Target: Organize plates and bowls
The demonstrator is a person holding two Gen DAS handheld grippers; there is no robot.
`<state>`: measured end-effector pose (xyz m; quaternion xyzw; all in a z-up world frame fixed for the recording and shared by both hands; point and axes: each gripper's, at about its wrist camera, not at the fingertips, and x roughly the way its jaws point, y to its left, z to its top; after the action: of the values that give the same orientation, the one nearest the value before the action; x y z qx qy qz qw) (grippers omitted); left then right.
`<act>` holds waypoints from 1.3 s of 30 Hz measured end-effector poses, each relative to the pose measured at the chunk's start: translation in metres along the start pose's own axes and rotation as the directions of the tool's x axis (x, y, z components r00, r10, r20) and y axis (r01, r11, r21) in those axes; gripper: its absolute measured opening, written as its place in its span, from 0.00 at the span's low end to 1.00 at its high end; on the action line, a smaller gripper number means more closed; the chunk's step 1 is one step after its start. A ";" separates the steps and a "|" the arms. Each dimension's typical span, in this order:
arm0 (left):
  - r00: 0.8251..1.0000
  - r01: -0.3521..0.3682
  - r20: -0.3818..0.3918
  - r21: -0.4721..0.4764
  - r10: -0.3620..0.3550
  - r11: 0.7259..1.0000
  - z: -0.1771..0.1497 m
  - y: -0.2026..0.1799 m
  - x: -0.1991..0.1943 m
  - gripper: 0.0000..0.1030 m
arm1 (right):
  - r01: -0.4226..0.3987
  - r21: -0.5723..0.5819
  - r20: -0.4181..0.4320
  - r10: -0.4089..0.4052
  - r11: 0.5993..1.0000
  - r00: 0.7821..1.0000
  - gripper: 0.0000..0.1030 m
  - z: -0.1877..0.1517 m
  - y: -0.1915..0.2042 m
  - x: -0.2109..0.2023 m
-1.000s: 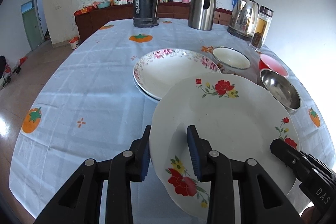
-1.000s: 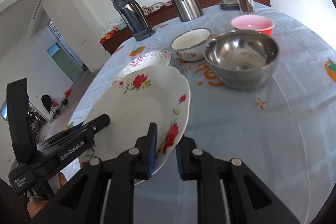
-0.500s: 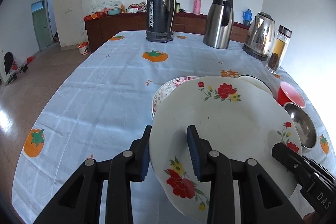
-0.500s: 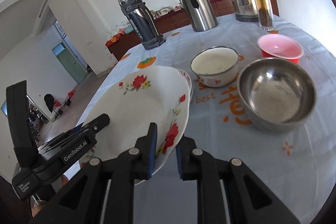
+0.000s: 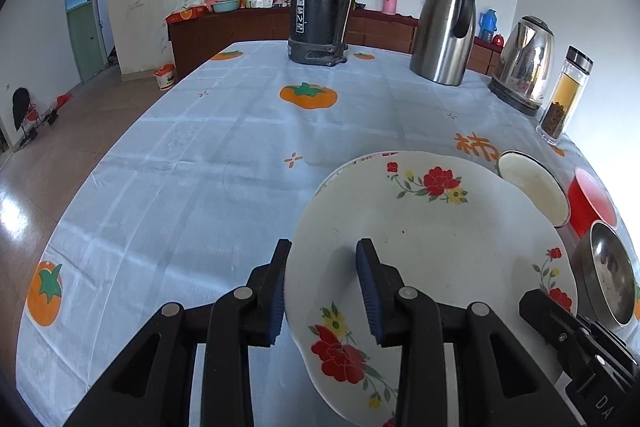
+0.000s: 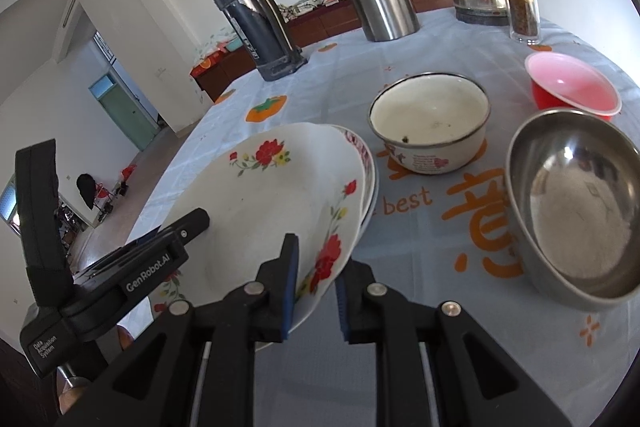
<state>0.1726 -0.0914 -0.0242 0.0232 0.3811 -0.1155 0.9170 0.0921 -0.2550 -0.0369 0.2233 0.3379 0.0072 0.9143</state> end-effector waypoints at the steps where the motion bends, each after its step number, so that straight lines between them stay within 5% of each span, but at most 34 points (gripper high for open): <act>1: 1.000 -0.005 0.002 0.002 0.005 1.000 0.001 0.000 0.000 0.35 | 0.001 -0.004 0.000 -0.001 1.000 1.000 0.17 0.001 0.000 0.002; 21: 0.999 -0.054 0.010 0.009 0.054 0.999 0.009 -0.001 0.025 0.35 | 0.051 -0.080 0.050 -0.047 0.995 0.998 0.19 0.006 0.005 0.022; 26: 0.996 -0.084 0.036 0.006 0.084 0.996 0.009 0.004 0.025 0.35 | 0.031 -0.100 0.061 -0.025 0.994 0.998 0.30 0.004 0.008 0.023; 39: 0.991 -0.120 0.072 0.070 0.115 0.990 0.006 -0.004 0.029 0.35 | 0.063 -0.120 0.091 -0.052 0.991 0.994 0.35 -0.002 0.015 0.019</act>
<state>0.1950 -0.1020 -0.0400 0.0756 0.3431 -0.0761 0.9332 0.1076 -0.2381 -0.0436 0.1568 0.3024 -0.0081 0.9401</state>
